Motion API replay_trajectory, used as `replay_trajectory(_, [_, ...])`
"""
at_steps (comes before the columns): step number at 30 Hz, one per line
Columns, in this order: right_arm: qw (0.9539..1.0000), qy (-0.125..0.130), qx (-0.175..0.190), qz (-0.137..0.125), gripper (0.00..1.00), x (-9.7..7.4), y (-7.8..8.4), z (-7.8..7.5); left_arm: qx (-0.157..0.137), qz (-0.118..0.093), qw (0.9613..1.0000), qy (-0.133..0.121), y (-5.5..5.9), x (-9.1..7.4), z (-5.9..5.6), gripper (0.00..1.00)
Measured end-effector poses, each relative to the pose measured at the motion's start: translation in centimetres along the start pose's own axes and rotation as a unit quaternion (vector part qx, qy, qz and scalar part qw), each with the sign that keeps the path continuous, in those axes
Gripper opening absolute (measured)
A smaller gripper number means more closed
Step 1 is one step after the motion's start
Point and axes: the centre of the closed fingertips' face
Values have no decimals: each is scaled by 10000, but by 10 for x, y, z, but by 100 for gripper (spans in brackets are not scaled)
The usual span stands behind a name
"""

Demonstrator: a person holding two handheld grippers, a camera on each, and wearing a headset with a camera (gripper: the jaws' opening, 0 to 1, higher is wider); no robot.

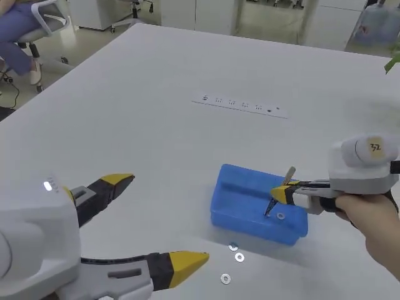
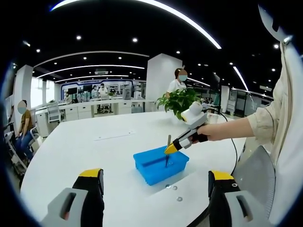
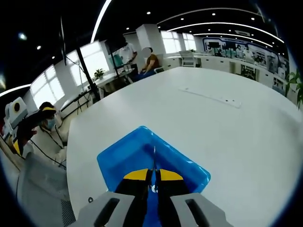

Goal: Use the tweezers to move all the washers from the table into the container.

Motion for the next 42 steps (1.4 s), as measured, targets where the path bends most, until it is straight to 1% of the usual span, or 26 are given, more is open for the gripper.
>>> replay_trajectory(5, [10000,15,12,-32,3,-1,0,0,-7,-6,10000,28,-1,1,0,93])
replay_trajectory(8, [9999,99,-4,-77,3,-4,2,-1,8,11,10000,38,0,1,-1,93])
replay_trajectory(12, [9991,55,174,-381,3,-12,-5,4,-14,-9,10000,37,-1,1,-1,93])
replay_trajectory(14, [9986,14,209,-490,3,-17,-8,8,-7,3,10000,43,0,2,-1,93])
replay_trajectory(18, [9957,-40,164,-914,3,-31,-25,20,-10,1,10000,67,0,2,-2,93])
replay_trajectory(19, [9946,-109,65,-1028,3,-34,-30,26,-10,10,10000,66,0,3,-2,93])
replay_trajectory(21, [9936,-187,-69,-1113,2,-38,-36,33,-3,6,10000,84,0,3,-2,93])
replay_trajectory(23, [9922,-345,-144,-1186,2,-41,-41,45,0,7,10000,98,0,4,-3,93])
replay_trajectory(24, [9913,-468,-164,-1219,2,-42,-43,52,8,7,9999,104,0,4,-3,93])
replay_trajectory(26, [9906,-633,-204,-1194,2,-42,-41,63,16,13,9999,123,0,5,-4,93])
replay_trajectory(28, [9907,-704,-243,-1142,2,-40,-38,70,22,17,9999,125,0,5,-4,93])
replay_trajectory(29, [9909,-697,-276,-1121,2,-38,-35,72,23,15,9999,129,0,5,-5,93])
replay_trajectory(30, [9913,-687,-267,-1088,2,-36,-31,73,18,11,9999,133,0,5,-5,93])
replay_trajectory(32, [9922,-793,-201,-942,2,-31,-20,79,23,23,9999,138,1,5,-5,93])
replay_trajectory(36, [9932,-888,-186,-731,2,-23,-2,85,30,25,9999,148,1,5,-7,93])
replay_trajectory(39, [9941,-917,-248,-523,2,-18,11,85,24,21,9999,151,1,5,-7,93])
replay_trajectory(42, [9944,-962,-238,-370,2,-13,21,87,37,36,9999,157,1,5,-7,92])
Point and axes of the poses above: the centre of the closed fingertips' face, and the gripper's own axes: x roughly forward along the fingers, z roughly to its left, y roughly out of its underside, and after that the axes turned 3 degrees about y, right-handed
